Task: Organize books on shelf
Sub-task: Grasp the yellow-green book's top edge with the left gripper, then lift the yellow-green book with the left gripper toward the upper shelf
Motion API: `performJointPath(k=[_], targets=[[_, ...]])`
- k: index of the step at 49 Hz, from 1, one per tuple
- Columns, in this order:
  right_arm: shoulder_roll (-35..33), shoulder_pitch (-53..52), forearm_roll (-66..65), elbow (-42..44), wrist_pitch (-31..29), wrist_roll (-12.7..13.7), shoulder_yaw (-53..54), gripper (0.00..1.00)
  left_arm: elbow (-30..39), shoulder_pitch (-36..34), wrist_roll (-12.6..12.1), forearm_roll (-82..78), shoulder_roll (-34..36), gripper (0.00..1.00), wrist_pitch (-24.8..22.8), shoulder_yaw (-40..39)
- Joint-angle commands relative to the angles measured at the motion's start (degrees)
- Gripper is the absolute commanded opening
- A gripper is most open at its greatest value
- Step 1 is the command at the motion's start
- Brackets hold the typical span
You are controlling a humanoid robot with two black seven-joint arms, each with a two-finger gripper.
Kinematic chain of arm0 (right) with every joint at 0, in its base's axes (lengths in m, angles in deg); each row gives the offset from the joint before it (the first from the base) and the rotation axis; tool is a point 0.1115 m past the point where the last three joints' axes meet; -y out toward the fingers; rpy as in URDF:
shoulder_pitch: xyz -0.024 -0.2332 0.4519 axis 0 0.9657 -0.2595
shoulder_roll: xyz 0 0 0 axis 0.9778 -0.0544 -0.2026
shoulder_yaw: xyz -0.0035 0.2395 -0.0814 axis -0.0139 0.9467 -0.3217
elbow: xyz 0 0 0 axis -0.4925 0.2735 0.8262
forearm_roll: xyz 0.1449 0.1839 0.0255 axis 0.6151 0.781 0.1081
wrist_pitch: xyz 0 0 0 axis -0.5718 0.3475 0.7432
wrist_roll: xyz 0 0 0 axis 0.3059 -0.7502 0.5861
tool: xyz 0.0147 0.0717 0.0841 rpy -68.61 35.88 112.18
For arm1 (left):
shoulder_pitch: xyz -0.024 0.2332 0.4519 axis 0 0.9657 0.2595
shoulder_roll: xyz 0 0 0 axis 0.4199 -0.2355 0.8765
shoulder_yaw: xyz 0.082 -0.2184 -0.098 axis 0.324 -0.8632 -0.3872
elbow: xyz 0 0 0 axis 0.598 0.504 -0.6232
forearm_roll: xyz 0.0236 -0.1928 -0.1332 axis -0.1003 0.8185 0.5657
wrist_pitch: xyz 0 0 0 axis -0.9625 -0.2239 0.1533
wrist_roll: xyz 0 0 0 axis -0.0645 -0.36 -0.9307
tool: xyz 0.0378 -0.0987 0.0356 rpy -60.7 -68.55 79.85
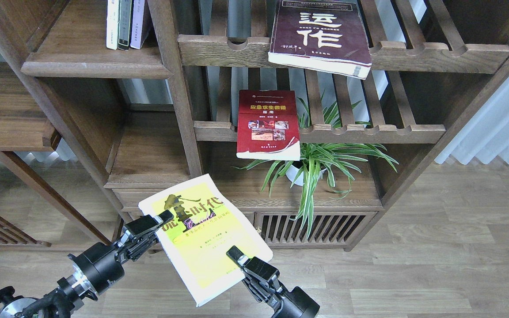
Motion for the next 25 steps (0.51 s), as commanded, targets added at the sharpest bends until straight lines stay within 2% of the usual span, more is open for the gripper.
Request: performJointPath(k=[1,3,4,5,6,7,9,25], targets=[[-0.01,-0.12,-0.07,0.57,-0.01,0.03,0.01,0.14,-0.03,0.04,-0.13,-0.09,0.92,0.05,0.01,-0.10],[-0.01,-0.12,-0.24,0.57,-0.01,0.03,0.01,0.22,-0.03,-0.04,-0.13,-0.09,1.09,0.05,0.01,-0.10],[-0.01,-0.12,-0.33,0.57,-0.01,0.12,0.01,0.31,-0.12,-0.04,-0.13,-0.09,1.18,0.05,0.01,-0.10],[-0.01,-0.21,-0.42,0.57,-0.01,0.12,-0.08,0.47,-0.12,-0.04,-0.13,-0.09,1.27,0.05,0.01,-0.10],[-0.01,-0.21,-0.42,0.57,-0.01,0.12,-0.08,0.59,-0.12,-0.04,-0.13,-0.09,1.27,0.05,0.01,-0.10],[-0.01,-0.21,-0.59,0.57,-0.01,0.12,-0.08,0.76,-0.12,-0.04,-0.13,-0.09,1.36,0.05,0.01,-0.19],[-0.01,-0.47,-0.77,0.74,-0.01,0.03,0.01,0.90,-0.20,-0.13,-0.13,-0.18,1.36,0.05,0.01,-0.28],[-0.80,-0.47,-0.51,1.71,-0.01,-0.58,3.26,0.98,-0.73,-0.04,-0.04,-0.27,3.98,0.04,0.01,-2.21]])
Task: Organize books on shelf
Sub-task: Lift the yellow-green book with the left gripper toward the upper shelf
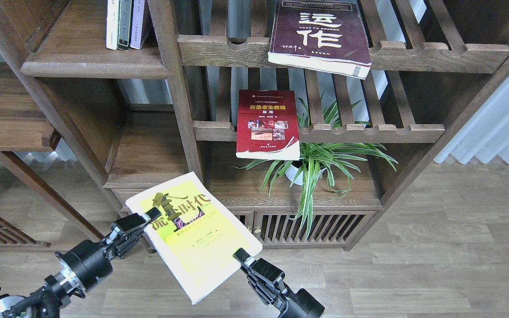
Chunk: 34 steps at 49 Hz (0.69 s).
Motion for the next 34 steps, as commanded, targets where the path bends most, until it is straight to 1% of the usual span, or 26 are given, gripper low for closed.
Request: performJointPath(k=[1,7,11,14,15,16,19,24,26,28,31,34], targets=[[-0.43,0.00,0.15,0.65,0.02,-0.37,1.42,0.98,-0.18,0.02,0.05,0.00,2.29,0.04,-0.02,-0.90],[-0.70,0.00,0.24,1.26,0.02,-0.37,2.30,0.98,0.79,0.29,-0.04,-0.26,8.34,0.05,-0.02,-0.73],[-0.78,-0.08,0.24,1.44,0.02,-0.37,2.57,0.98,0.88,0.20,-0.13,-1.31,10.99,0.05,-0.02,-0.73],[-0.96,-0.08,0.24,1.52,0.02,-0.45,2.65,0.98,0.88,0.20,0.14,-1.75,13.62,0.05,-0.02,-1.17],[-1.05,0.00,0.33,1.70,0.02,-0.54,2.65,0.98,0.88,0.11,0.66,-1.75,17.11,0.05,-0.02,-2.21],[-0.96,-0.08,0.33,1.88,0.02,-0.54,2.65,0.98,0.88,0.02,0.75,-1.75,18.45,0.05,-0.02,-2.83],[-0.78,-0.08,0.33,2.49,0.02,-0.72,2.74,0.98,0.88,-0.15,1.37,-1.67,20.66,0.05,-0.02,-4.33],[-0.43,-0.96,0.68,3.55,0.02,-1.42,3.53,0.98,0.96,-0.33,4.00,-1.58,23.56,0.05,-0.02,-6.79],[-0.17,-1.66,0.77,3.90,0.02,-2.12,4.32,0.98,0.96,-0.50,6.02,-1.49,25.14,0.05,-0.02,-8.63],[-0.08,-2.19,0.86,4.07,0.02,-2.47,4.59,0.98,0.96,-0.59,7.25,-1.32,26.02,0.05,-0.02,-10.12],[-0.08,-2.89,0.94,4.16,0.02,-2.56,4.68,0.98,1.05,-0.59,8.66,-1.23,26.81,0.05,-0.02,-12.41],[-0.08,-3.25,0.94,4.34,0.02,-2.56,4.68,0.98,1.05,-0.59,9.10,-1.14,26.81,0.05,-0.02,-14.79]])
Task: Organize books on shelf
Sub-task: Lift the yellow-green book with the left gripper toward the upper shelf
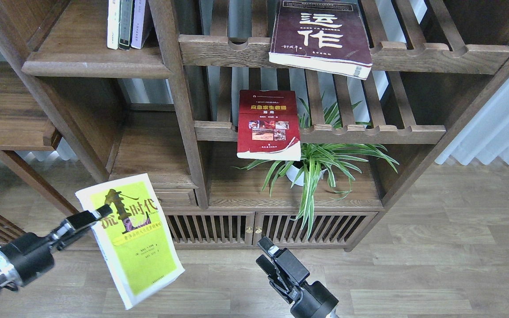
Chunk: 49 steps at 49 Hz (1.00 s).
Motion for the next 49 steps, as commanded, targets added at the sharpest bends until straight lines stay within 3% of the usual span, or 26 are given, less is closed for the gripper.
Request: performJointPath(k=[1,22,35,49], targets=[[0.19,-1.32,0.21,0.52,0.00,-0.37,0.33,0.98,0.09,-0.08,2.61,0.22,1.38,0.05,0.02,-6.03],[0.63,-1.49,0.21,0.35,0.00,-0.20,0.25,0.98,0.18,-9.22,1.82,0.13,5.25,0.05,0.02,-8.94],[0.63,-1.23,0.21,0.44,0.00,-0.20,0.33,0.97,0.09,-19.06,1.74,0.04,13.51,0.05,0.02,-8.94],[0.63,-1.23,0.03,0.44,0.00,-0.02,-0.11,0.97,0.00,-22.75,-0.64,-1.45,14.39,0.05,0.02,-8.59]])
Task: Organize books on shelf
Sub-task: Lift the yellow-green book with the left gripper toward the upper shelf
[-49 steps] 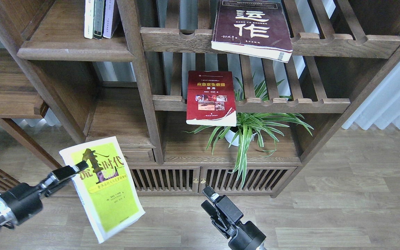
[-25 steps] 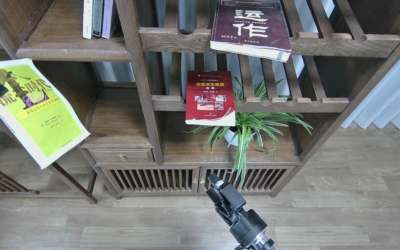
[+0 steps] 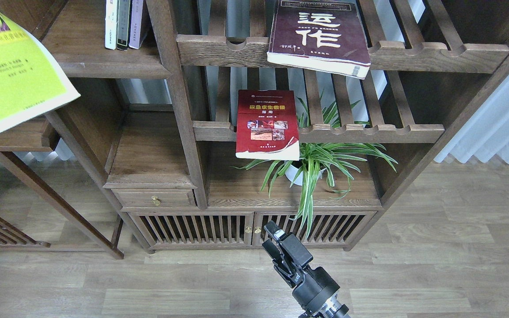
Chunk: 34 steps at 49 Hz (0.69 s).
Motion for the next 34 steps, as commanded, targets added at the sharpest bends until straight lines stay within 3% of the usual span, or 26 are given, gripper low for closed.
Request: performJointPath(k=[1,24,34], targets=[[0.00,0.01,-0.16,0.00,0.00,0.13,-0.38,0.97,-0.07,-2.92,-0.96,-1.20,-0.04,0.05,0.01,0.36],[0.00,0.36,-0.25,0.00,0.00,0.30,-0.65,0.97,-0.24,-15.66,-1.40,-2.34,1.18,0.05,0.01,4.32],[0.00,0.27,-0.25,0.00,0.00,0.39,-0.74,0.97,-1.04,-19.18,-3.85,-2.43,2.68,0.06,0.01,5.46]])
